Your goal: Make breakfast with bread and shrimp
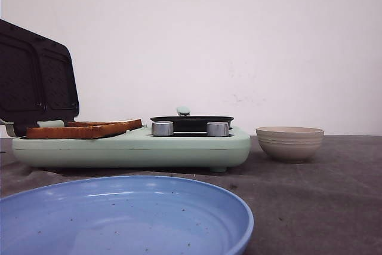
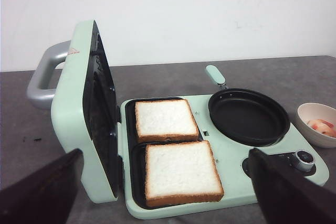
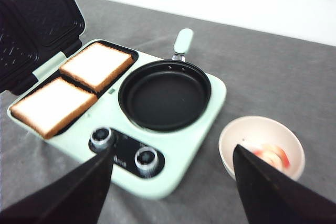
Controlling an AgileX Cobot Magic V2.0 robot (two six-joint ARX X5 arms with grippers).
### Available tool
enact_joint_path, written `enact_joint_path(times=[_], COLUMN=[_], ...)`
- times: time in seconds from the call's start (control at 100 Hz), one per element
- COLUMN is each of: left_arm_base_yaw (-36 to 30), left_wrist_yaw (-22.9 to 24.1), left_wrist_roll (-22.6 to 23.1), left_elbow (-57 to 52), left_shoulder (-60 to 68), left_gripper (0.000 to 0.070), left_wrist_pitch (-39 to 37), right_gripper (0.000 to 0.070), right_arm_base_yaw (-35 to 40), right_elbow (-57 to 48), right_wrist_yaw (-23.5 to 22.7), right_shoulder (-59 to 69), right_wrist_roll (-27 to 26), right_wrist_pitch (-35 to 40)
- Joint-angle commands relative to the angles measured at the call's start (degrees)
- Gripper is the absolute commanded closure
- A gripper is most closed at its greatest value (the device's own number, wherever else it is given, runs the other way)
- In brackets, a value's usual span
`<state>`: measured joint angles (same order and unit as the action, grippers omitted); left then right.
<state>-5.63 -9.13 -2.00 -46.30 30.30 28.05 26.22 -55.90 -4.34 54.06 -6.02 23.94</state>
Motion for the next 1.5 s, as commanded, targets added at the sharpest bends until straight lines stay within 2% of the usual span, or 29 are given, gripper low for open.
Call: enact_joint_path(times=[0.0,0.14,0.27,0.42,0.52,0.66,0.98,1.13,1.391,1.491], left_arm_base_yaw=[0.0,0.0,0.0,0.0,0.0,0.0,0.0,0.0,0.0,0.0], left_wrist_yaw=[0.1,0.1,0.1,0.1,0.1,0.1,0.1,0.1,0.2,1.0], left_wrist_roll=[-0.7,-1.4,-2.0,-2.0,-2.0,-2.2,-3.6,-3.6,-3.7,-5.3], left_elbow=[-0.2,-0.2,-0.2,-0.2,-0.2,-0.2,-0.2,-0.2,-0.2,-0.2], left_shoulder=[0.1,0.1,0.2,0.4,0.3,0.3,0.3,0.3,0.3,0.4], left_gripper=[0.0144,0.0144,0.0144,0.0145,0.0145,0.0145,0.0145,0.0145,0.0144,0.0142], left_wrist_pitch=[-0.4,-0.1,1.1,2.7,3.7,4.4,6.9,6.7,6.7,6.3], right_gripper=[0.0260,0.0260,0.0260,0.0260,0.0260,0.0261,0.0260,0.0260,0.0260,0.0260], right_arm_base_yaw=[0.3,0.3,0.3,0.3,0.3,0.3,1.9,3.6,4.4,4.4], right_elbow=[4.2,13.1,20.7,26.5,28.5,28.9,31.3,34.7,35.3,35.3], right_wrist_yaw=[1.5,4.8,5.2,7.6,7.9,8.4,6.6,2.2,3.3,3.3], right_shoulder=[-6.0,-20.1,-33.0,-44.8,-49.8,-50.8,-45.9,-44.4,-44.4,-44.4], right_wrist_roll=[-1.4,-6.2,-10.4,-13.4,-16.0,-17.2,-19.8,-18.5,-17.7,-17.6], right_wrist_pitch=[-0.7,0.9,2.2,9.4,8.1,8.3,8.2,5.0,4.2,4.2])
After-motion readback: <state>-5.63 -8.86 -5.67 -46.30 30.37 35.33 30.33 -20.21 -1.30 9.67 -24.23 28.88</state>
